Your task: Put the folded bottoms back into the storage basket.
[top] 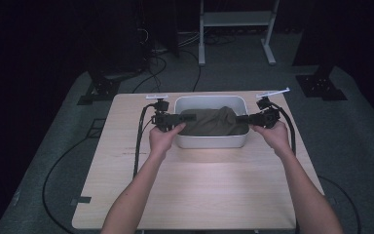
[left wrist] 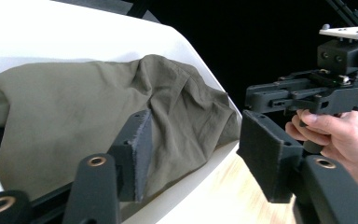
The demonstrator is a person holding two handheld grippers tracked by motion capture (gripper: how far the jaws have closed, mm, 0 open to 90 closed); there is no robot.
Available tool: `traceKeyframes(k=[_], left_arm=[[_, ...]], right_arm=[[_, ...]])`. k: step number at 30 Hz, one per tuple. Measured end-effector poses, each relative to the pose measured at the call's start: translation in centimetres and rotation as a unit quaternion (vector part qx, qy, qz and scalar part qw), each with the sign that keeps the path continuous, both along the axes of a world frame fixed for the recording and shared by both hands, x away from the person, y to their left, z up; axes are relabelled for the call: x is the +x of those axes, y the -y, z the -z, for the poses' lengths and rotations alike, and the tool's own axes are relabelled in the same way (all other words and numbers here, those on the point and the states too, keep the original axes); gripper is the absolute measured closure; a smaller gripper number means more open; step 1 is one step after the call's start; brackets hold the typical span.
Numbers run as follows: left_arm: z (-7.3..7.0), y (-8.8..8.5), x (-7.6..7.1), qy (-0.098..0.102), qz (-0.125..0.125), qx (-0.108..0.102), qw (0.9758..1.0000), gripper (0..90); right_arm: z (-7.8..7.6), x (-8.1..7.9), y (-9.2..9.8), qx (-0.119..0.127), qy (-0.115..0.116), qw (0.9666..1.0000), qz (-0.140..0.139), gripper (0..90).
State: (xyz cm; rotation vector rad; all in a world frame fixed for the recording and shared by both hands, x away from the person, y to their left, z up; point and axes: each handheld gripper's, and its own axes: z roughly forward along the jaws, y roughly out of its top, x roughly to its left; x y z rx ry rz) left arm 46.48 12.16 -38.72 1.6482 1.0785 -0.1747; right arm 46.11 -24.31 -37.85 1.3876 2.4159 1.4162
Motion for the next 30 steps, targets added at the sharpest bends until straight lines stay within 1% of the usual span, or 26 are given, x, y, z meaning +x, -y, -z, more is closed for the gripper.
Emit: traceKeyframes(k=[1,2,3,5,10,12,14,19,24,27,28,30], left_arm=[[0.1,-0.1,-0.1,-0.001,-0.001,-0.003,1.0000,42.4],[0.1,-0.2,-0.2,-0.003,0.000,-0.002,1.0000,41.6],[0.1,-0.3,-0.3,-0.001,0.000,-0.002,1.0000,41.3],[0.1,-0.4,-0.5,-0.002,-0.001,-0.010,0.9999,40.6],[0.1,-0.5,-0.8,-0.001,-0.001,-0.009,1.0000,38.5],[0.2,-0.6,-1.0,-0.002,0.002,-0.008,1.0000,38.0],[0.3,-0.6,-1.2,-0.004,0.002,-0.008,1.0000,37.0],[0.4,-0.5,-1.4,-0.004,0.005,-0.005,1.0000,33.5],[0.3,-0.5,-1.8,-0.001,0.011,-0.002,0.9999,31.4],[0.3,-0.5,-2.0,0.000,0.009,-0.006,0.9999,30.7],[0.3,-0.6,-2.1,0.000,0.010,-0.005,0.9999,30.3],[0.3,-0.7,-2.2,0.002,0.010,-0.008,0.9999,29.6]], right_arm=[[-0.1,-0.1,0.0,0.003,0.002,1.0000,-0.001,76.5],[-0.2,-0.4,0.0,0.014,0.004,0.9999,-0.006,75.9],[-0.3,-0.5,0.0,0.014,0.004,0.9999,-0.006,75.1],[-0.2,-0.7,0.0,0.016,0.004,0.9998,-0.009,73.7],[-0.1,-1.1,0.4,0.026,0.003,0.9996,-0.008,71.9],[-0.1,-1.5,0.9,0.034,0.000,0.9994,-0.008,70.5],[-0.1,-1.7,1.1,0.037,0.004,0.9993,-0.006,70.2],[-0.1,-2.3,1.9,0.049,0.003,0.9988,-0.002,65.6],[0.2,-2.9,2.5,0.054,0.002,0.9985,-0.004,62.6],[0.2,-3.1,2.7,0.060,0.004,0.9982,-0.004,61.1],[0.3,-3.2,2.8,0.061,0.004,0.9981,-0.004,60.3],[0.3,-3.4,2.9,0.060,0.005,0.9982,-0.005,58.4]])
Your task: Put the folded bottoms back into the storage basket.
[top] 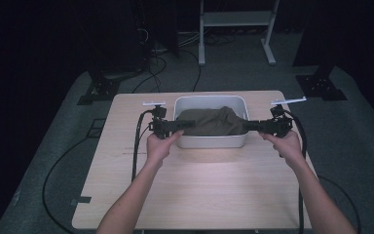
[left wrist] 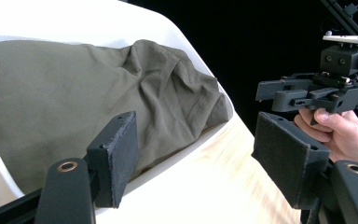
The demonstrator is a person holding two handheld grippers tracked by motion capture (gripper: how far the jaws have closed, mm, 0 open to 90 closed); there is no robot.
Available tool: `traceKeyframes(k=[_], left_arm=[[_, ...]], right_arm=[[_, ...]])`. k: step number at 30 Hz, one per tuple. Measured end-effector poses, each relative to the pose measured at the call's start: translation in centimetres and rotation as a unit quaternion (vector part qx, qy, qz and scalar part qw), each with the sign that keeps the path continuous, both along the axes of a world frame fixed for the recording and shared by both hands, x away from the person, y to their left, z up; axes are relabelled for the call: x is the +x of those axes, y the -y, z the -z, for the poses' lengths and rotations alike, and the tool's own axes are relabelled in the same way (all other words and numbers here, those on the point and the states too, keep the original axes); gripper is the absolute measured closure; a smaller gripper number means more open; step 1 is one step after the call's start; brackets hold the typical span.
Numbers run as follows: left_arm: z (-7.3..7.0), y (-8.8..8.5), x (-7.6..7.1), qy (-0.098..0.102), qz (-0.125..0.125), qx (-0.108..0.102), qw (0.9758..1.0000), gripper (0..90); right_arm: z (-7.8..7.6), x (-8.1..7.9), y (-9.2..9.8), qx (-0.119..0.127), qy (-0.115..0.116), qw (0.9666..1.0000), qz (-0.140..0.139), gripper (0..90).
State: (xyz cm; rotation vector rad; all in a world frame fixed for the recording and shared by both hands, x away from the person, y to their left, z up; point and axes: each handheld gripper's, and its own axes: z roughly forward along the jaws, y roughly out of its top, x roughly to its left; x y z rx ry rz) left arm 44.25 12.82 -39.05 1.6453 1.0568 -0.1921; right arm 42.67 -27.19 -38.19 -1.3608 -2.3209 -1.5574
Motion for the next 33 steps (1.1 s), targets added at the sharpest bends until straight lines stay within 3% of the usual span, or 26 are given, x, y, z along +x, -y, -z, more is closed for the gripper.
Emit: traceKeyframes(k=[22,33], left_arm=[[0.3,-1.1,-1.9,-0.003,0.010,-0.007,0.9999,22.3],[0.6,-1.4,-3.0,-0.002,0.015,-0.007,0.9999,18.4]], right_arm=[[0.8,-1.9,0.4,0.018,-0.004,0.9997,-0.017,40.5],[1.4,-3.0,0.6,0.020,-0.009,0.9994,-0.026,36.2]])
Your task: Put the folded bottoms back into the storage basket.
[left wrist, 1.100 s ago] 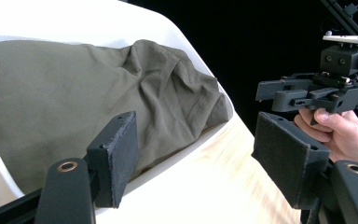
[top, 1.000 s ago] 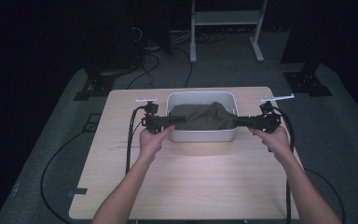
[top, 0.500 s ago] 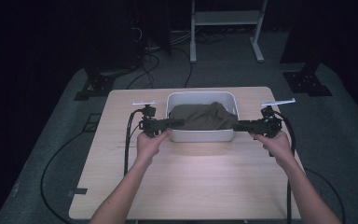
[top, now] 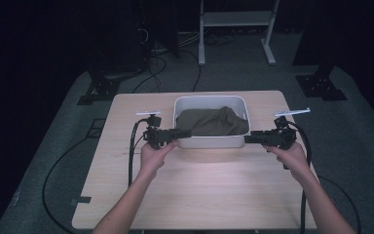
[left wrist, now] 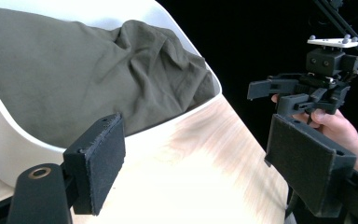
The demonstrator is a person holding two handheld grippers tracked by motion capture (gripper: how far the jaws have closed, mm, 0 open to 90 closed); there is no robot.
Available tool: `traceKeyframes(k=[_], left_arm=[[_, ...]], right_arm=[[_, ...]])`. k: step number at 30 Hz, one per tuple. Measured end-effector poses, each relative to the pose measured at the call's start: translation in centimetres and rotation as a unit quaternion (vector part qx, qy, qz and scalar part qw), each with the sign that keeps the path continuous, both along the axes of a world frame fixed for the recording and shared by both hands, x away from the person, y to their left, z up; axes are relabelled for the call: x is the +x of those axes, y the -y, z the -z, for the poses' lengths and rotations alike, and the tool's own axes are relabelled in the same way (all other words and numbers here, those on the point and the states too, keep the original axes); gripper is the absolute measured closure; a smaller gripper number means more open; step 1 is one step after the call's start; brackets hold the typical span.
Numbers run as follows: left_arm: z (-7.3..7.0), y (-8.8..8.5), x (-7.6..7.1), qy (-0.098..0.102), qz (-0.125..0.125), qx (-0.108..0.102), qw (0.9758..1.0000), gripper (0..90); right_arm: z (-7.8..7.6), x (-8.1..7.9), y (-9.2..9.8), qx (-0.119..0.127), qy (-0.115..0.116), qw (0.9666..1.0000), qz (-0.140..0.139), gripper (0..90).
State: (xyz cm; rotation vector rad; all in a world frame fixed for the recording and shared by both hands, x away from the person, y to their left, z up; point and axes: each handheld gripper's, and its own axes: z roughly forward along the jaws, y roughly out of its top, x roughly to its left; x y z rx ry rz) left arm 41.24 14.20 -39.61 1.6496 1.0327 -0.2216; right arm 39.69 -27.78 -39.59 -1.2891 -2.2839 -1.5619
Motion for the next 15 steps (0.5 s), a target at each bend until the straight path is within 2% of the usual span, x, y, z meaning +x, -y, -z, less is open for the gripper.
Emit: traceKeyframes(k=[5,15], left_arm=[[-0.1,-0.3,-0.7,0.008,0.006,-0.004,0.9999,18.3],[0.4,-0.8,-2.0,0.008,0.009,-0.016,0.9998,16.6]], right_arm=[[0.2,-0.5,0.1,0.003,0.001,1.0000,-0.002,34.9],[0.6,-1.4,0.4,0.009,0.002,1.0000,-0.003,32.0]])
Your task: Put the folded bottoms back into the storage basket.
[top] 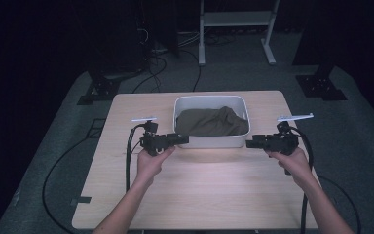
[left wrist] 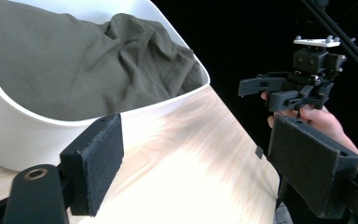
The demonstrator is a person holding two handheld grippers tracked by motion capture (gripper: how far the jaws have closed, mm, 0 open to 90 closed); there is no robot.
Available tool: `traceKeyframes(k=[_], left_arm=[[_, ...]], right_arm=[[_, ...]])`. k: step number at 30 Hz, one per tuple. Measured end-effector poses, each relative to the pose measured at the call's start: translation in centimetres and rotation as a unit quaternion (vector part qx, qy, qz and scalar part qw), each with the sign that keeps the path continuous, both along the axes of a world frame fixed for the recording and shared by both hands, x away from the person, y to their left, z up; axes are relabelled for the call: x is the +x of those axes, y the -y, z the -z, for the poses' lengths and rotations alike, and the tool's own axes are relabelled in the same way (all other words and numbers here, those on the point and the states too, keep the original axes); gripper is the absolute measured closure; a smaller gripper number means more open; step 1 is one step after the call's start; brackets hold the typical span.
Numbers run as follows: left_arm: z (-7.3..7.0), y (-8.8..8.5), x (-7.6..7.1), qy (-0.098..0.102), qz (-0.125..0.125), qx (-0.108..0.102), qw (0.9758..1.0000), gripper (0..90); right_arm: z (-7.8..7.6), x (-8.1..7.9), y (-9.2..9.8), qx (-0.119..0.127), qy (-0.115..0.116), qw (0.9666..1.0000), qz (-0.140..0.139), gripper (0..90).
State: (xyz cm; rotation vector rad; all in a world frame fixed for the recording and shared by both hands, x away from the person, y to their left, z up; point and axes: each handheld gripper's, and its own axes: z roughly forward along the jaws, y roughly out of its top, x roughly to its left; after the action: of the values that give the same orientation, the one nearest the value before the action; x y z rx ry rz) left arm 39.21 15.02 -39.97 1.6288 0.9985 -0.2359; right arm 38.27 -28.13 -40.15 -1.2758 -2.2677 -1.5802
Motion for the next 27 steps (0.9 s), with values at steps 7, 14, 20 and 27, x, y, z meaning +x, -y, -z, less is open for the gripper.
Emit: traceKeyframes(k=[7,14,20,27], left_arm=[[0.4,-0.3,-1.0,0.001,0.002,-0.002,1.0000,12.5],[0.7,-0.4,-1.6,0.003,0.002,-0.002,1.0000,10.5],[1.2,-0.6,-2.1,0.000,0.000,-0.006,1.0000,10.2],[2.1,-1.1,-2.7,-0.003,-0.003,-0.006,1.0000,9.5]], right_arm=[[0.5,-0.9,0.1,-0.001,0.003,1.0000,-0.006,30.1],[0.7,-1.7,0.0,0.003,0.002,0.9999,-0.013,29.6],[1.2,-2.1,-0.2,0.005,0.001,0.9998,-0.018,28.8],[2.2,-2.6,-0.3,0.003,-0.009,0.9997,-0.023,28.4]])
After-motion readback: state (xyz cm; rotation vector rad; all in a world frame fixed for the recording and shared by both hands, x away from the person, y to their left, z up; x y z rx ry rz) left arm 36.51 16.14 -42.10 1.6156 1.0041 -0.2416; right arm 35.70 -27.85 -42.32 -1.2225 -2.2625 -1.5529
